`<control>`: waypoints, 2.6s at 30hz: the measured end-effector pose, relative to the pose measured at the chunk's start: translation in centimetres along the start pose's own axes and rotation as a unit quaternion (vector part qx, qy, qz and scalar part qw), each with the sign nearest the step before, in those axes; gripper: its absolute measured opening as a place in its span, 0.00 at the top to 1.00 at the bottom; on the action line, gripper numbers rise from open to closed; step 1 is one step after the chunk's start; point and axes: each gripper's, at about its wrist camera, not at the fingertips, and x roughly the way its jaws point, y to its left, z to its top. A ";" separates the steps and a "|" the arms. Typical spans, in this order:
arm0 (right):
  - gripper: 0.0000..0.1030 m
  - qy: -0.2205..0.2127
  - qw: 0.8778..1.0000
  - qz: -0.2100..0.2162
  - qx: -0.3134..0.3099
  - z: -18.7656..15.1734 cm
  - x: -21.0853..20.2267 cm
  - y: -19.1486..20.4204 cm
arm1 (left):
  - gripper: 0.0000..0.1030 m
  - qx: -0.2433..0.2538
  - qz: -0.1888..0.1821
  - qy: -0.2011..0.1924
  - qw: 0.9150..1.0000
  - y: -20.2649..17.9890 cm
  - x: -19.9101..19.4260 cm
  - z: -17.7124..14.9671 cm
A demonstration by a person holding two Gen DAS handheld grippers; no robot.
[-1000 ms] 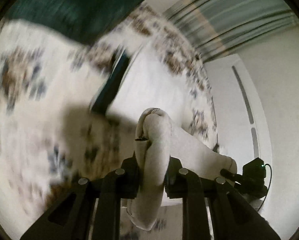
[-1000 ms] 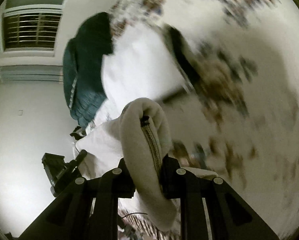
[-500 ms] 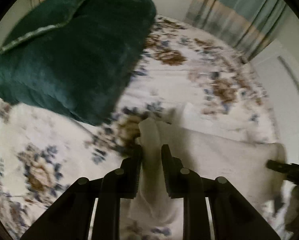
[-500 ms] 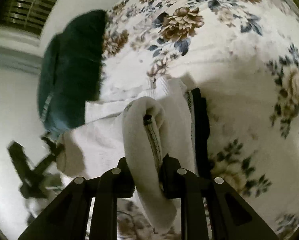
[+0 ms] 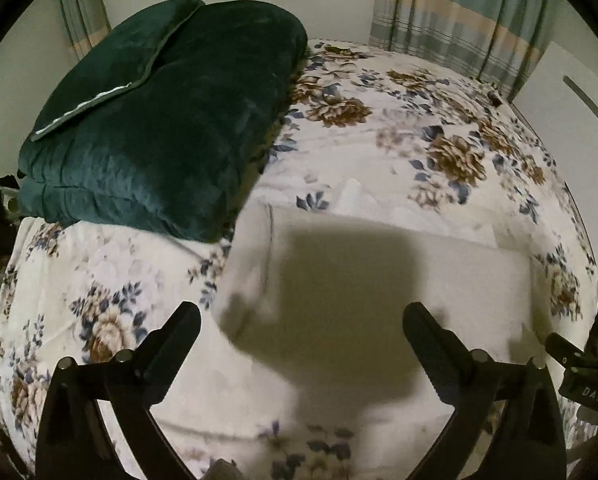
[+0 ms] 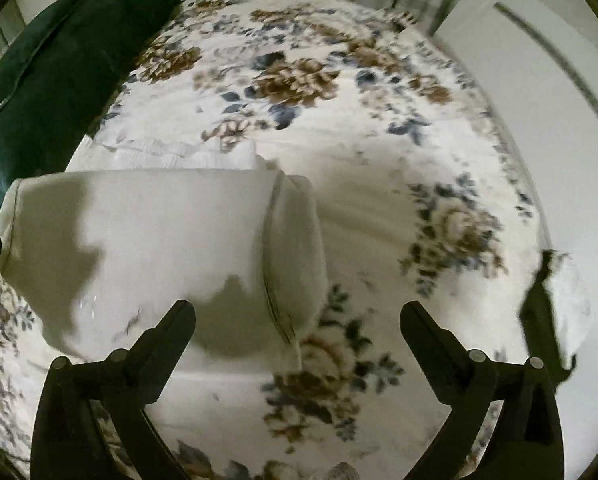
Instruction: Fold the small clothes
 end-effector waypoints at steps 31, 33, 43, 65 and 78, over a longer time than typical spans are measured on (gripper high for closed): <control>0.00 -0.232 0.973 -0.011 0.002 -21.2 -48.6 -6.7 | 0.00 0.014 -0.009 -0.135 0.991 -3.9 -42.0 -11.9; 0.00 -0.245 0.970 -0.011 0.000 -22.3 -50.8 -7.0 | 0.00 0.014 -0.008 -0.147 0.989 -4.0 -43.8 -12.7; 0.00 -0.271 0.963 0.003 0.008 -25.4 -57.1 -8.7 | 0.00 0.004 -0.011 -0.164 0.986 -3.2 -47.8 -14.6; 0.00 -0.276 0.961 0.024 0.001 -26.8 -59.8 -9.1 | 0.00 0.002 0.001 -0.176 0.984 -2.4 -51.5 -16.1; 0.00 -0.278 0.960 0.043 -0.010 -26.6 -59.1 -9.1 | 0.00 0.003 0.003 -0.178 0.984 -2.2 -52.2 -16.2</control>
